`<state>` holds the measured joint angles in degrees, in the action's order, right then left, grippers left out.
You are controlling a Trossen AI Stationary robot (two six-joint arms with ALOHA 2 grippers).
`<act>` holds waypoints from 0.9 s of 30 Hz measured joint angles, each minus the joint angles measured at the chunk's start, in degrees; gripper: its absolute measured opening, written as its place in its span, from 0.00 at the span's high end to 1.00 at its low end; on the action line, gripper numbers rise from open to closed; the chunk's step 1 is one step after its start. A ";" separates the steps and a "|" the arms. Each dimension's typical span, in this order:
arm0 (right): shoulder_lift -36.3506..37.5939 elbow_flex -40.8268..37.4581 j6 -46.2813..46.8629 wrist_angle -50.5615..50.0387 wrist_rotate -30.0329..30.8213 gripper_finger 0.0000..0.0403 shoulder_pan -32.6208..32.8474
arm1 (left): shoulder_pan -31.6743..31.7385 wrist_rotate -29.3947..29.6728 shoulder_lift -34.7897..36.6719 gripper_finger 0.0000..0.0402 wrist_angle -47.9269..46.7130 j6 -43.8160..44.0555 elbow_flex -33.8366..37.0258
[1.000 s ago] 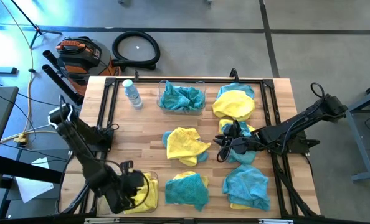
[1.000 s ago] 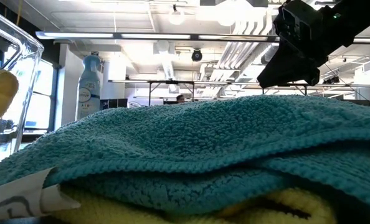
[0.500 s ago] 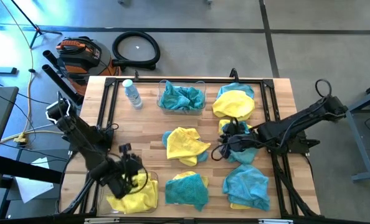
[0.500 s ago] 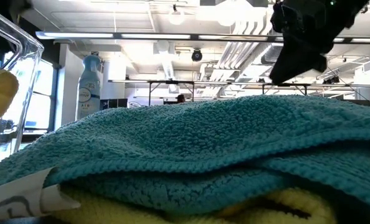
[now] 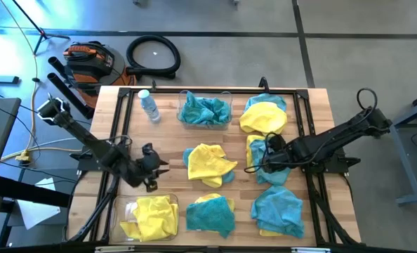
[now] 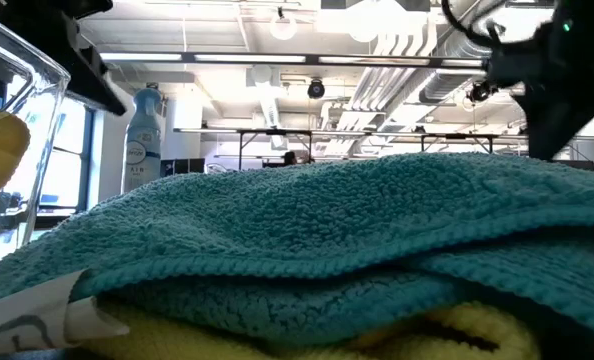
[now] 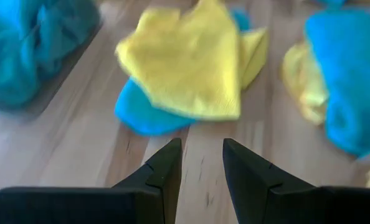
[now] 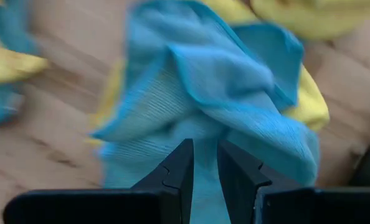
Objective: Sort microfiber towel by color & place in baskets
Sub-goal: Put the blue microfiber towel into the top transparent bin
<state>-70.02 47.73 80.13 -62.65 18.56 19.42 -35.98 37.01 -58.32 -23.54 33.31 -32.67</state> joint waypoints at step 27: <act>0.09 -22.90 3.38 30.47 2.32 0.85 -1.78 | 3.49 -3.86 5.72 0.74 9.67 -8.52 5.95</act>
<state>-69.93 24.82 83.51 -32.18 20.88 17.65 -32.49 33.15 -52.60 -13.87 24.80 -26.72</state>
